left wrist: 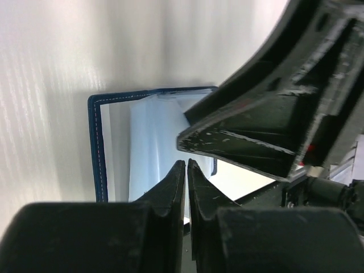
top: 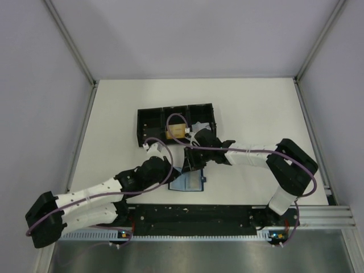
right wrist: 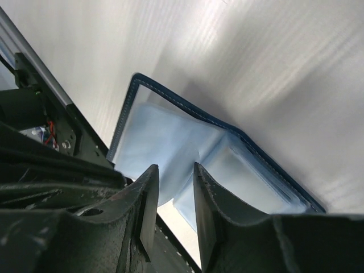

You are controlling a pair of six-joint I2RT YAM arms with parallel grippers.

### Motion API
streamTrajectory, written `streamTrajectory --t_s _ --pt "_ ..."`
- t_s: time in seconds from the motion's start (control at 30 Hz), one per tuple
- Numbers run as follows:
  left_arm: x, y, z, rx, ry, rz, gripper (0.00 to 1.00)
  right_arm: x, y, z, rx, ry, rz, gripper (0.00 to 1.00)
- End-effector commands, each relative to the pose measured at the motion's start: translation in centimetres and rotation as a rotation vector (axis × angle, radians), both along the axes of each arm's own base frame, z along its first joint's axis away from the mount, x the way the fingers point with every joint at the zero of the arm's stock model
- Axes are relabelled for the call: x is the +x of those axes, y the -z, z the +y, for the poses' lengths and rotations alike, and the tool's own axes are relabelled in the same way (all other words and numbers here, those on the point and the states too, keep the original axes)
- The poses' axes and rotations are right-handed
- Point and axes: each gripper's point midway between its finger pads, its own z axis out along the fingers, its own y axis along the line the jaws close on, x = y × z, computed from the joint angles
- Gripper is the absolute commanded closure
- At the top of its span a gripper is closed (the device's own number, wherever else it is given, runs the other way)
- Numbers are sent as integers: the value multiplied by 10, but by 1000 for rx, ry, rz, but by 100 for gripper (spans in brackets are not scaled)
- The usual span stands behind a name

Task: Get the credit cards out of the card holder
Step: Remove the credit card from the card holder.

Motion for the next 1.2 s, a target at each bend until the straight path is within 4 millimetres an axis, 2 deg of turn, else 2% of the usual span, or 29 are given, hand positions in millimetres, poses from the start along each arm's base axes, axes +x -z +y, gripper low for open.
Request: streamTrajectory --t_s 0.0,0.17,0.27,0.37,0.63,0.73,0.87,1.03,1.17 --pt "0 -13 12 4 -5 -64 91 5 -26 36 100 -49 -30 68" --pt "-8 -31 12 -52 48 -115 91 5 -22 50 101 -65 -8 60" --pt "-12 -33 10 -84 83 -142 89 5 -13 57 94 -75 19 56" --pt "-14 -24 8 -83 107 -145 89 11 -8 57 79 -61 5 56" --pt "-16 12 9 32 97 -25 95 20 -22 46 25 -40 -75 56" --pt "-16 31 18 102 49 40 99 25 -28 35 -4 -20 -114 56" --pt "-21 50 23 143 26 107 100 34 -28 6 -105 51 -193 55" --pt "-22 57 24 151 19 126 100 38 -20 -27 -193 116 -227 51" --pt "-23 58 23 151 22 127 100 33 -9 -35 -225 112 -209 49"
